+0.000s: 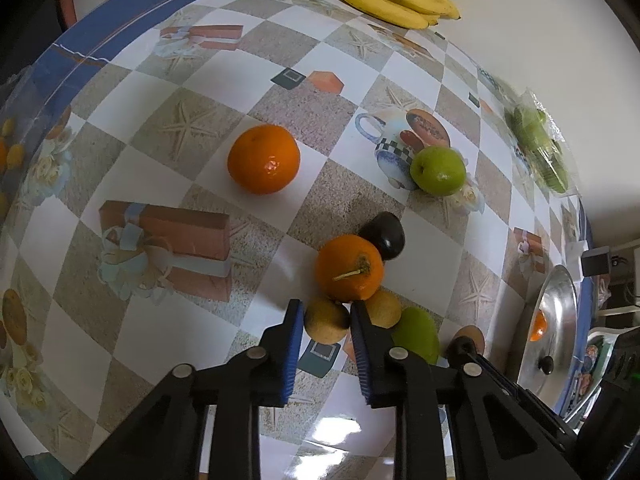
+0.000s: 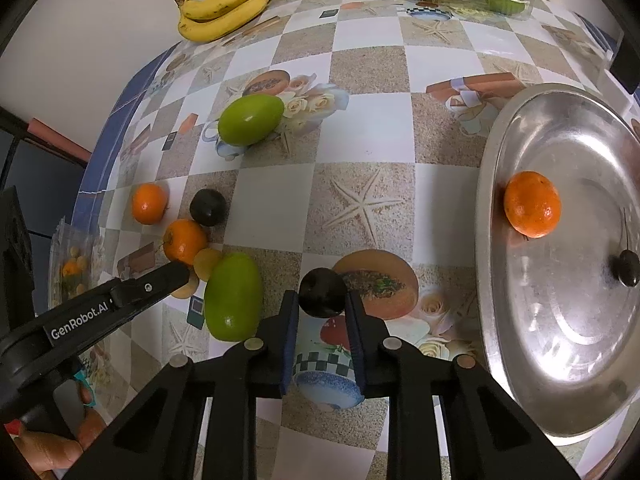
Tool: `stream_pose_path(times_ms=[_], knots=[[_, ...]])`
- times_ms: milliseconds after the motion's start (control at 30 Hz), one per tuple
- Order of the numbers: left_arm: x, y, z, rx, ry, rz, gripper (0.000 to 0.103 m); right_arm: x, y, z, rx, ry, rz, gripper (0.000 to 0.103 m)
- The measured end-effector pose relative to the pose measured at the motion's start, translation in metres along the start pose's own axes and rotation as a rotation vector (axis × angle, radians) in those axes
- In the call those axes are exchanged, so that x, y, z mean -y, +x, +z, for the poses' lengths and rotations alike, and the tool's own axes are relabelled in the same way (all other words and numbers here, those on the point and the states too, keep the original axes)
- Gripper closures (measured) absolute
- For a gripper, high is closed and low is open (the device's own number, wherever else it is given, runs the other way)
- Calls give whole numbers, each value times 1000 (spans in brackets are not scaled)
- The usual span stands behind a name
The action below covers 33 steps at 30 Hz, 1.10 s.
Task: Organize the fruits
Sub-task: 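Lift the dark plum with the right tool while the left tool closes on the small yellow fruit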
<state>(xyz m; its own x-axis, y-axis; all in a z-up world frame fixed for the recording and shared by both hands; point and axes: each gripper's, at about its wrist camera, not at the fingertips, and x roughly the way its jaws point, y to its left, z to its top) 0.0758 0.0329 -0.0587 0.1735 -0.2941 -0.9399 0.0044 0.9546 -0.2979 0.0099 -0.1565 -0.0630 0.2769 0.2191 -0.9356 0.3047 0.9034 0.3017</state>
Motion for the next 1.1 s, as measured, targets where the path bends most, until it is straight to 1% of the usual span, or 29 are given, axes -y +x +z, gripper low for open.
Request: stream_pose_path(times_ms=[267,367,433,500,600,667,767,867,1100], knots=[[-1,-3,1,9,0,-7,77,1,-3,0,7,7,9,79],[0,-6,1,19,3,-14,81,2,-6,0,15,8,17,79],[1,-9,1,27,7,-22,81,2,-8,0,18,13,21,79],[2,-10,2,32,15,-14,81,2,-11,0,23,15,26,79],[-2,-6,1,11,-6,-14,81,3,-12,0,24,16,28,79],[-4,-6,2,11,-24,-13,80,2,-12,0,24,16,30,79],[-3,-5,2,11,-19,-4,79,1,-12,0,24,16,33,79],[2,-1,0,-11,-6,-16,75,2,-13,0,26,19,37,79],[7,5,-3,-32,12,-12,75,3,-13,0,26,24,42,79]])
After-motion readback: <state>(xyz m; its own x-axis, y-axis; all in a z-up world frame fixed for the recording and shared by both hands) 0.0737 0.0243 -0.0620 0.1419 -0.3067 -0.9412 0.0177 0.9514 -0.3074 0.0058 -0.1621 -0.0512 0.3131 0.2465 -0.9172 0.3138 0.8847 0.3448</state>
